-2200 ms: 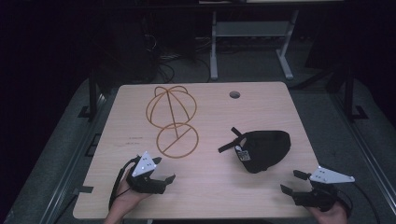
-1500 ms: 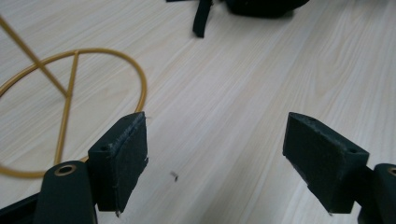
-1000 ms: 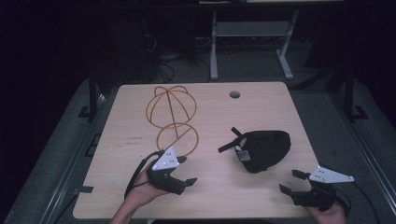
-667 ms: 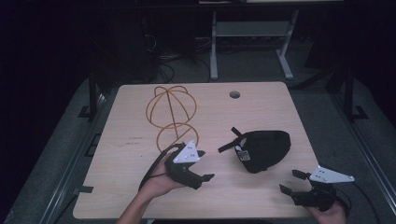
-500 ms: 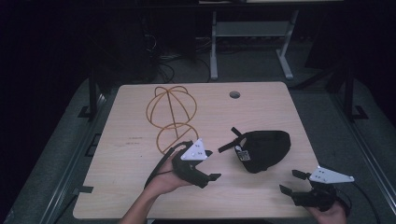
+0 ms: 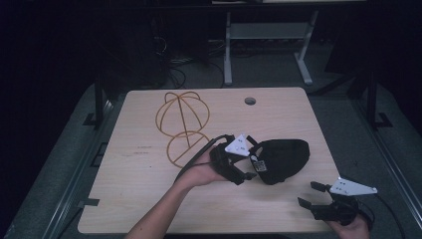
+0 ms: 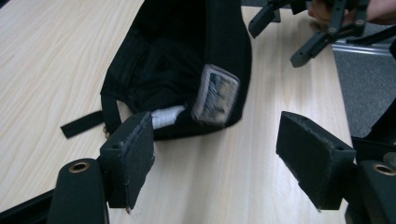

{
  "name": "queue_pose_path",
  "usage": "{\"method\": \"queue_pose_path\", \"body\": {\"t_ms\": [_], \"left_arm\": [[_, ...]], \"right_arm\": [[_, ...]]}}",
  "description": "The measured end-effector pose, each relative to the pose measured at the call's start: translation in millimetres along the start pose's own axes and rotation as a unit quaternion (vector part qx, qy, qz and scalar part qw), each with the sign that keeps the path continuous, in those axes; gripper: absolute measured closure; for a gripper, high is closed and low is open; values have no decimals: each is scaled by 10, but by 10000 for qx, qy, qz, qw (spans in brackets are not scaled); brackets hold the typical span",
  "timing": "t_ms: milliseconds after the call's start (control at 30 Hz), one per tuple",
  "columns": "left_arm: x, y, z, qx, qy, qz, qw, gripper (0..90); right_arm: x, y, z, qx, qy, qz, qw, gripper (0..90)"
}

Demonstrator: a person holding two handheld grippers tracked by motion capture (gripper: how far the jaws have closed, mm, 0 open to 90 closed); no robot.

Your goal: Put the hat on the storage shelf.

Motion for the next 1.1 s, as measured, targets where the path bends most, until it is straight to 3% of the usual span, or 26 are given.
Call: {"method": "queue_pose_path", "body": {"t_ms": [200, 267, 433, 533, 767, 1100], "left_arm": [[110, 150, -19, -158, 127, 126, 9997, 296], [108, 256, -31, -191, 195, 346, 9990, 302], [77, 372, -48, -222, 296, 584, 9976, 325], [16, 444, -36, -150, 433, 799, 9957, 434], [31, 431, -38, -188, 413, 824, 9956, 646], [105, 379, -58, -124, 444, 746, 9961, 740]], "right_arm": [[-4, 3, -19, -20, 20, -6, 10000, 200], [5, -4, -46, -71, 51, 1, 10000, 198], [-5, -5, -49, -48, 55, 8, 10000, 199], [-13, 16, -35, 19, 62, 25, 10000, 200], [-7, 51, -18, 53, -1, 67, 10000, 200], [-10, 64, 2, 173, 1, 39, 9998, 210]]}}
Point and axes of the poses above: each handheld gripper's, and its own axes: y roughly forward along the jaws, x roughly out of its top, z roughly to its left, the point moved 10 cm from there along y, roughly forward along the jaws, and after that the axes turned 13 degrees about -y, right-handed, at the moved point
